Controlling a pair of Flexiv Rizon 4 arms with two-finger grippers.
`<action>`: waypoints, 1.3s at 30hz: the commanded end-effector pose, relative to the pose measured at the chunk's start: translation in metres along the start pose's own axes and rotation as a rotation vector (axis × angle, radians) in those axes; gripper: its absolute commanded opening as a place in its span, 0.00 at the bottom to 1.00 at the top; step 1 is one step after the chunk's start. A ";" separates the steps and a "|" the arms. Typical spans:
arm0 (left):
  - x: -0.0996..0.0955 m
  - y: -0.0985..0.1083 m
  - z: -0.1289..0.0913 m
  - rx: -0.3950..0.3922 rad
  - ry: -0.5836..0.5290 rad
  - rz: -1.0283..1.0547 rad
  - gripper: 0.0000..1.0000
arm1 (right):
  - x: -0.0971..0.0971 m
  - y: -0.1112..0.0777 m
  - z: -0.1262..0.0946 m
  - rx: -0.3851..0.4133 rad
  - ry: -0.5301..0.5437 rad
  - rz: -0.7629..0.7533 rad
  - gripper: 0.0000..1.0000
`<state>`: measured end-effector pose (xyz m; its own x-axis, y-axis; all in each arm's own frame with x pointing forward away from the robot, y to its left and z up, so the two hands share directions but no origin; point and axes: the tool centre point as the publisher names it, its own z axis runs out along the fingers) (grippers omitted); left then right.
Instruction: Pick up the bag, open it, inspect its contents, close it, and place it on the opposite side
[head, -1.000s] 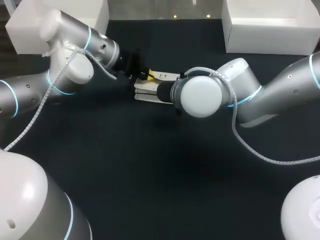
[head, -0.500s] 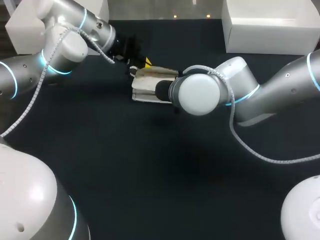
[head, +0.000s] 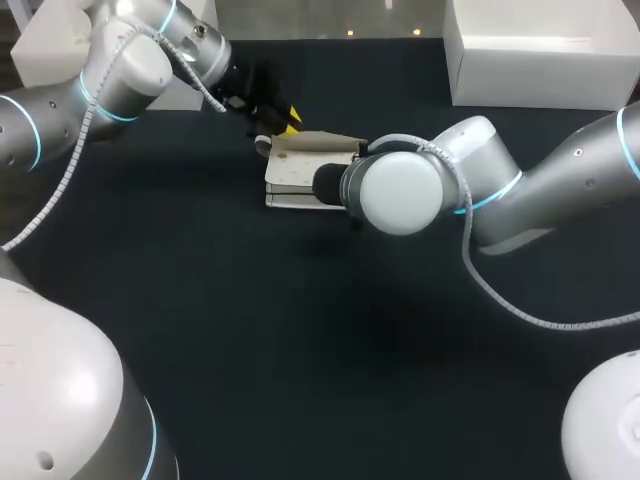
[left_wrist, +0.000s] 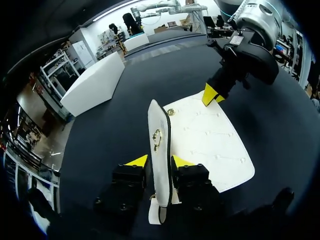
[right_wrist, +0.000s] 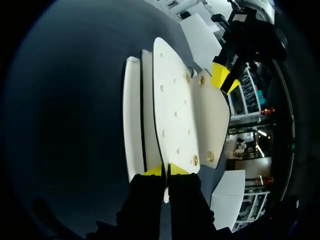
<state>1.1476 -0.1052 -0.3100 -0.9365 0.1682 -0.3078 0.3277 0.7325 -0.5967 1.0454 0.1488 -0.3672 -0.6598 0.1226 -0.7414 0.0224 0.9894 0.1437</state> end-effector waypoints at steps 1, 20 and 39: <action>0.011 0.002 0.009 0.003 -0.039 0.001 1.00 | 0.002 -0.001 0.000 -0.004 -0.006 0.002 0.00; -0.007 0.018 0.046 -0.041 -0.056 -0.069 0.63 | 0.002 -0.001 0.000 -0.004 -0.006 0.002 0.00; -0.012 0.022 0.050 -0.055 -0.049 -0.089 0.29 | 0.002 -0.001 0.000 -0.004 -0.006 0.002 0.00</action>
<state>1.1704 -0.1229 -0.3550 -0.9537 0.0663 -0.2934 0.2329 0.7801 -0.5808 1.0453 0.1485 -0.3671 -0.6597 0.1226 -0.7414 0.0223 0.9894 0.1437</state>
